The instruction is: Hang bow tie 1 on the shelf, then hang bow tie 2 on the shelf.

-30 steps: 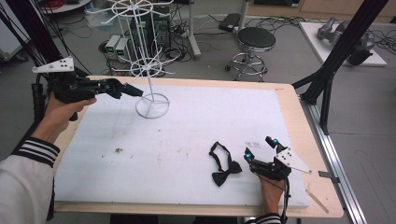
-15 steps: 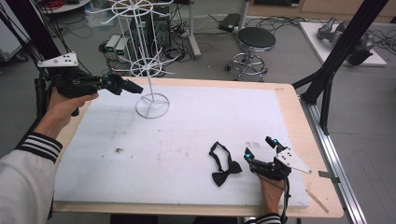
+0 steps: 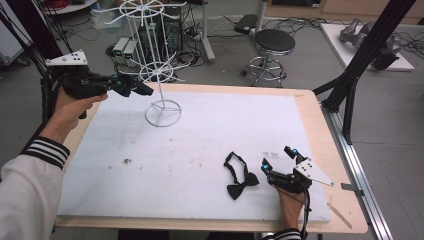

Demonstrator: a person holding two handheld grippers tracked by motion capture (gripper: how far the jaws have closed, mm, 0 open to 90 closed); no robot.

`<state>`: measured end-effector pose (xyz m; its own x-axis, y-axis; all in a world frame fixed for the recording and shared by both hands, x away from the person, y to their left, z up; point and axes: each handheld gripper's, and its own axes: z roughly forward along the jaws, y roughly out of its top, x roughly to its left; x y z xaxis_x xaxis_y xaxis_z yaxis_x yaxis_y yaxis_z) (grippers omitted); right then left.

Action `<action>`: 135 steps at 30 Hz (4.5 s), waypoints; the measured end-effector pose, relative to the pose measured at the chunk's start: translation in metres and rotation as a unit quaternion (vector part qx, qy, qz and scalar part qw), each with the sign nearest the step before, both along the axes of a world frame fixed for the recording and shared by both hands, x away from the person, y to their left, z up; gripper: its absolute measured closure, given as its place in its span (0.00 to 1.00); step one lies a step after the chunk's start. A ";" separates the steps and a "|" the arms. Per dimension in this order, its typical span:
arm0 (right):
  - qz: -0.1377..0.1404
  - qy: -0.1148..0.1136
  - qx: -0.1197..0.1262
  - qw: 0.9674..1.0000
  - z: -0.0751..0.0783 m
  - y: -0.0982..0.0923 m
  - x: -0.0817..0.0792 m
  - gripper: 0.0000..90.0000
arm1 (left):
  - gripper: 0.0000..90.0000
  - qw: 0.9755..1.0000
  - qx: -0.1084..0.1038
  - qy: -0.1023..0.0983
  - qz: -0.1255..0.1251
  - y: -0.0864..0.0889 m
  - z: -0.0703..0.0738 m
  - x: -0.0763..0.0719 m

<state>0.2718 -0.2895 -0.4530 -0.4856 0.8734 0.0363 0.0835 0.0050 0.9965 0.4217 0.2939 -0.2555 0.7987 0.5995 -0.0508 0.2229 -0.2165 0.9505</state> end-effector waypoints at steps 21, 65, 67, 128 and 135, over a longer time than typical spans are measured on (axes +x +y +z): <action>0.001 0.001 0.001 1.000 0.000 0.000 0.000 0.09 | 0.93 1.000 0.000 -0.006 0.028 -0.012 -0.004 0.008; -0.004 -0.001 0.003 1.000 0.000 -0.001 0.000 0.09 | 0.17 0.993 -0.037 -0.100 0.048 -0.010 -0.065 -0.093; -0.004 -0.001 0.002 1.000 0.000 -0.001 0.000 0.09 | 0.17 0.992 -0.039 -0.105 0.051 -0.010 -0.071 -0.100; 0.054 0.013 -0.014 0.998 0.036 -0.002 -0.004 0.09 | 0.16 0.992 -0.070 -0.102 0.007 -0.018 -0.129 -0.121; 0.096 0.045 -0.051 0.993 0.048 -0.003 -0.003 0.09 | 0.16 0.993 -0.069 -0.098 -0.004 -0.022 -0.131 -0.119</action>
<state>0.2687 -0.2924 -0.4046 -0.6420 0.7667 0.0026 0.1594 0.1302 0.9786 0.3025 0.2718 -0.3861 0.8062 0.5911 0.0248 0.0301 -0.0828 0.9961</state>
